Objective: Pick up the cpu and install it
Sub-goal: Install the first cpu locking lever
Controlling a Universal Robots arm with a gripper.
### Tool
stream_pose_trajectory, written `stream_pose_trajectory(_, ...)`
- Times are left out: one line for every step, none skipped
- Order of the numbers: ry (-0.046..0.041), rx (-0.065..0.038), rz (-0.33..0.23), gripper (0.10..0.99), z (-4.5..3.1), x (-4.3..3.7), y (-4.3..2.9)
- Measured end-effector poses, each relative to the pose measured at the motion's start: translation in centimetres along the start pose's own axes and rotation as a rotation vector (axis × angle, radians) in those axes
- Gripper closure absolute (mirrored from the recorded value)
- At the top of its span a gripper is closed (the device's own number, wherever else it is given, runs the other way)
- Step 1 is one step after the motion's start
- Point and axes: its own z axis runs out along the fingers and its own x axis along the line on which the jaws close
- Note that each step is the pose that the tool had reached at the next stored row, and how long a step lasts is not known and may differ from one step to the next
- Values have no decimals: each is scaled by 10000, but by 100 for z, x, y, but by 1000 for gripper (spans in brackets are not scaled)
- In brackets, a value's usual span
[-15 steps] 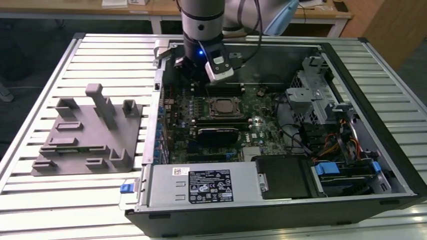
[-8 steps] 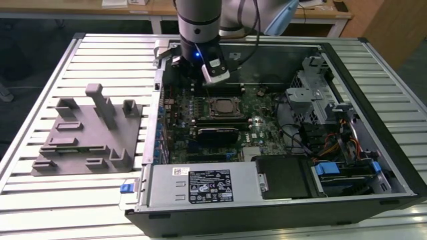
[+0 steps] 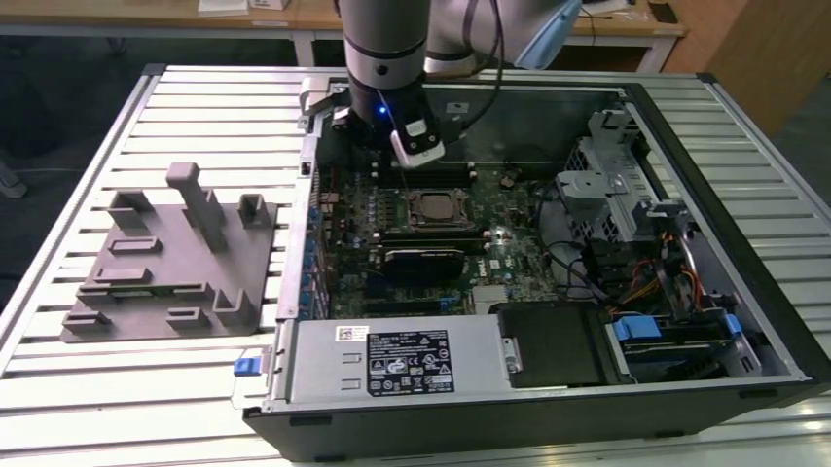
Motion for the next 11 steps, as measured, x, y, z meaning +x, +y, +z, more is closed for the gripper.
stream_pose_trajectory(4,-16,-6,980,4,0,-1)
stream_pose_trajectory(6,-27,-11,980,8,-1,-3)
stream_pose_trajectory(7,-32,-13,980,12,-3,-3)
stream_pose_trajectory(9,-34,-13,980,14,-6,-4)
stream_pose_trajectory(10,-34,-13,980,16,-13,-3)
stream_pose_trajectory(10,-34,-12,980,17,-22,-3)
stream_pose_trajectory(11,-32,-12,980,19,-35,-2)
stream_pose_trajectory(11,-33,-12,980,20,-51,1)
stream_pose_trajectory(11,-34,-12,980,22,-68,4)
stream_pose_trajectory(10,-32,-12,980,23,-86,7)
stream_pose_trajectory(10,-29,-13,980,24,-109,11)
